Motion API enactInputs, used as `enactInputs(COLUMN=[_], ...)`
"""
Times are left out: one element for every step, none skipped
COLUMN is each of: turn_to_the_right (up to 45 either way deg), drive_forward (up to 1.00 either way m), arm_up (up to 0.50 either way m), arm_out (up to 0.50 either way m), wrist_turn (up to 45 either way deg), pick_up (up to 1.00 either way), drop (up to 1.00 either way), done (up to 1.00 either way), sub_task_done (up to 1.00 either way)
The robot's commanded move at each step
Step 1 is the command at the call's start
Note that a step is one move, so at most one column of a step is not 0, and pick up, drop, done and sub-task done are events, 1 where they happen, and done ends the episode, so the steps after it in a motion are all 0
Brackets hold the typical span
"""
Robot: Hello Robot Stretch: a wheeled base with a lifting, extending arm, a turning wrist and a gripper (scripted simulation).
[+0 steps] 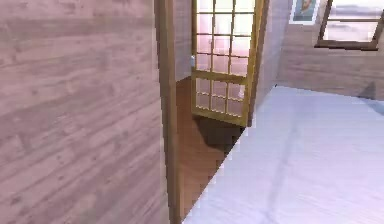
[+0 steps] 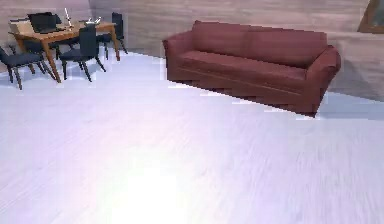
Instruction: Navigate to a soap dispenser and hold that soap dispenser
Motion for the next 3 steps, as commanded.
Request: enactInputs(turn_to_the_right=[-45.0,-45.0,-45.0], drive_forward=[0.0,0.0,0.0], arm_up=[0.0,0.0,0.0], arm_out=[0.0,0.0,0.0], wrist_turn=[0.0,0.0,0.0], pick_up=[0.0,0.0,0.0], drop=[0.0,0.0,0.0], done=[0.0,0.0,0.0], sub_task_done=[0.0,0.0,0.0])
